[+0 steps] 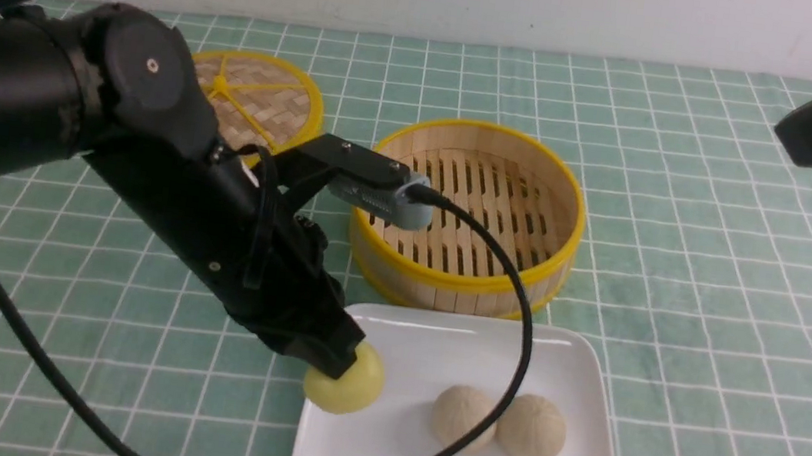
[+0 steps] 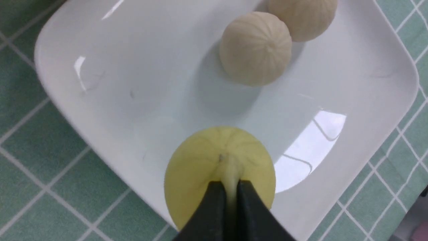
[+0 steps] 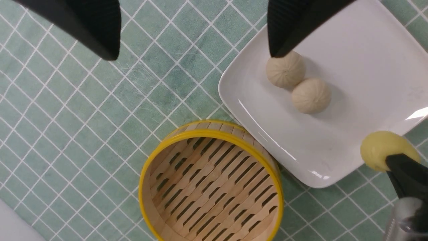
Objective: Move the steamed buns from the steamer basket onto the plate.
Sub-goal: Use the left arm to put the steamed stuffed bun into the plate
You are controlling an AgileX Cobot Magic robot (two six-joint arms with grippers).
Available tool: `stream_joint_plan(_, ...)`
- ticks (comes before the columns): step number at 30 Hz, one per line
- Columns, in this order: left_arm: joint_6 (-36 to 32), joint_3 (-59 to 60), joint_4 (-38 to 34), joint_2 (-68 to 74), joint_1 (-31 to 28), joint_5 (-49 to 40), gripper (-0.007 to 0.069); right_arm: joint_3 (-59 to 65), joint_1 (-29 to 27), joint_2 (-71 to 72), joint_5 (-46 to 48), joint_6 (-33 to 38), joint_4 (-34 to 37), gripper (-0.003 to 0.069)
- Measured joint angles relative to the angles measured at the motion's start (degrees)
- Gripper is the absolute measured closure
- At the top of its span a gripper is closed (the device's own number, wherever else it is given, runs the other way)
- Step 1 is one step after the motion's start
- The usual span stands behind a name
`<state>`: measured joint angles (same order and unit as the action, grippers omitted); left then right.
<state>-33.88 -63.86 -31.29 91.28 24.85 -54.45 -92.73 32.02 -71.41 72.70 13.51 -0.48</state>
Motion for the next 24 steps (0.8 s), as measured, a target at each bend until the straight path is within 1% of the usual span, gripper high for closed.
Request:
stream_joint_plan(1, -0.21, 0.0, 0.0, 0.18, 0.0, 0.13, 0.0602, 0.0, 0.0, 0.0, 0.0, 0.0, 0.0, 0.009)
stream_joint_plan(2, -2.27, 0.0, -2.22, 1.85, 0.0, 1.35, 0.0602, 0.0, 0.0, 0.0, 0.0, 0.0, 0.0, 0.009)
stream_joint_plan(7, -5.92, 0.0, -5.5, 5.75, 0.0, 3.59, 0.0602, 0.0, 0.0, 0.0, 0.0, 0.0, 0.0, 0.009)
stream_joint_plan(17, -7.59, 0.0, -5.26, 12.79, 0.0, 5.72, 0.0602, 0.0, 0.0, 0.0, 0.0, 0.0, 2.4, 0.009)
stream_joint_plan(24, -8.01, 0.0, -5.49, 12.96, 0.0, 5.57, 0.0596, 0.0, 0.0, 0.0, 0.0, 0.0, 2.77, 0.009)
